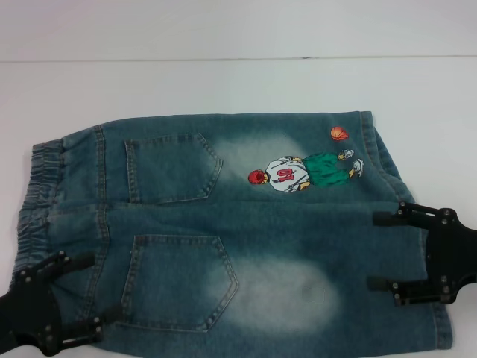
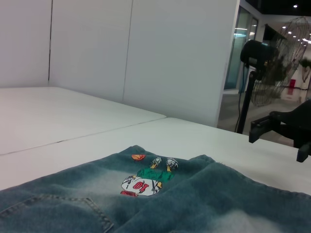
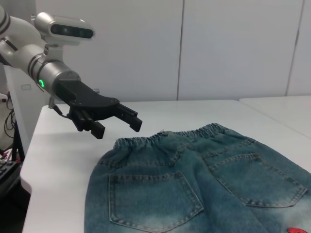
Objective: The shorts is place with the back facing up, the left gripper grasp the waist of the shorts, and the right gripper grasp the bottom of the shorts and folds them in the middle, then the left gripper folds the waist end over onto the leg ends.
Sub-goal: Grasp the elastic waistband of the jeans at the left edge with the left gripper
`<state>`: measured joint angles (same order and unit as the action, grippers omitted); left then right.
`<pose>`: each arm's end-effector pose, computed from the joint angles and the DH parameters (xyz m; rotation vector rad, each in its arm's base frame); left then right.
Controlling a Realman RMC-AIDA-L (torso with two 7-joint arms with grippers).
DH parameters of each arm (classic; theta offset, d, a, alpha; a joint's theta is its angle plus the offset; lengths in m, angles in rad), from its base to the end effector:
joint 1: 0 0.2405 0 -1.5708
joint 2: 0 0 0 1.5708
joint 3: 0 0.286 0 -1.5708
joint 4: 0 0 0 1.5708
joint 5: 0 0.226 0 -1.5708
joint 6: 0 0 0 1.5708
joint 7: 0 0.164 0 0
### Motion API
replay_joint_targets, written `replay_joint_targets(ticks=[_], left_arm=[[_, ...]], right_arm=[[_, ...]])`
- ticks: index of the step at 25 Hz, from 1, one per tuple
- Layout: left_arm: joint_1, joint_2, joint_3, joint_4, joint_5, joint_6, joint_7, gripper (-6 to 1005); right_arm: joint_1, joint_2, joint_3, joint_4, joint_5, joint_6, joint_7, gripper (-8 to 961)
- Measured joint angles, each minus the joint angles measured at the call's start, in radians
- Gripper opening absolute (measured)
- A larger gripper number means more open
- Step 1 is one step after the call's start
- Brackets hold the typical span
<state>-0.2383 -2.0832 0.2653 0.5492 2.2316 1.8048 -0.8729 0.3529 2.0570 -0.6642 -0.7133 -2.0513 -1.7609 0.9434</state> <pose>-0.3827 0.2220 -0.0199 -2.5561 -0.5275 -0.7635 0.3320 0.2890 -0.0130 -2.8051 0.1361 0.6288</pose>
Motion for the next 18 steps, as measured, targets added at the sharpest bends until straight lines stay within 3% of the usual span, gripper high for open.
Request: replay_joint_targets(ticks=[13, 18], left_arm=[[0.001, -0.003, -0.001, 0.000, -0.002, -0.023, 0.000, 936], [0.013, -0.004, -0.048, 0.049, 0.001, -0.040, -0.051, 936]], right_arm=[[0.001, 0.003, 0.002, 0.000, 0.000, 0.008, 0.001, 945], [0.000, 0.003, 0.018, 0.000, 0.000, 0.009, 0.002, 944]])
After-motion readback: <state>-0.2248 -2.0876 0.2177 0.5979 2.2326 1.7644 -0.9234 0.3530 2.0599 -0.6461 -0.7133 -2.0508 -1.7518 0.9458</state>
